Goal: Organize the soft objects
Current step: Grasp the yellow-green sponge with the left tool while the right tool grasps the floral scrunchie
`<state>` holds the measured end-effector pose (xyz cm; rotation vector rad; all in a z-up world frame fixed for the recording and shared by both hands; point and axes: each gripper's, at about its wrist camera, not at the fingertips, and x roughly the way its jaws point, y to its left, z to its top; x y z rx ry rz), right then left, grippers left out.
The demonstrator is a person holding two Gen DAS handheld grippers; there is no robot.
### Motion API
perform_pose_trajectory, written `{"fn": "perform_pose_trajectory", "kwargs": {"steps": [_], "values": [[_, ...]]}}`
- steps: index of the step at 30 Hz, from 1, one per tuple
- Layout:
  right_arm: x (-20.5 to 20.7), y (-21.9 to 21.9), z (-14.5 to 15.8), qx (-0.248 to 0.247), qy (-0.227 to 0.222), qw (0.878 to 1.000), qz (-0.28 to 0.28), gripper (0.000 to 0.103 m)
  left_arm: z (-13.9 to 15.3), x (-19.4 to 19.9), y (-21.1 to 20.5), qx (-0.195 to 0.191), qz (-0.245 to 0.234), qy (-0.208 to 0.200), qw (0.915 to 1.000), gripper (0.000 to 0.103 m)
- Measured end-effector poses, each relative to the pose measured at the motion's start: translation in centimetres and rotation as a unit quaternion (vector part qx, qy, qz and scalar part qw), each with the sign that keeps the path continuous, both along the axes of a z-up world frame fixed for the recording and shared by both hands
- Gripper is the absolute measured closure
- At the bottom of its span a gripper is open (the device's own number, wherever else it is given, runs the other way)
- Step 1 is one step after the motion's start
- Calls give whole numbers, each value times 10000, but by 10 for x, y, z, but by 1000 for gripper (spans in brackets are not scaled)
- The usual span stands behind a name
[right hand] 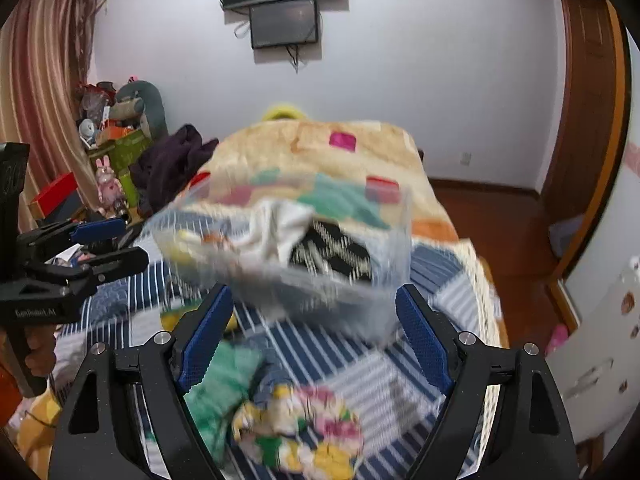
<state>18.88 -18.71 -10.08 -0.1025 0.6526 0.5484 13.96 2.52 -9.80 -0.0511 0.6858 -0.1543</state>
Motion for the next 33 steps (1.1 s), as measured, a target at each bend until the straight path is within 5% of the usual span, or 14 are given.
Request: {"fn": "perform_pose_trajectory", "kwargs": {"steps": [5, 20, 28, 33], "values": [[-11, -5, -25, -152, 336, 9993, -43, 22, -22, 0, -10, 121, -57, 165, 9998, 25], [-31, -5, -66, -352, 1058, 9936, 196, 24, -48, 20, -27, -333, -472, 700, 9959, 60], [-36, -7, -62, -241, 965, 9946, 310, 75, -42, 8, -33, -139, -517, 483, 9974, 65], [-34, -13, -60, -142, 823, 9963, 184, 85, -31, -3, -29, -182, -510, 331, 9980, 65]]}}
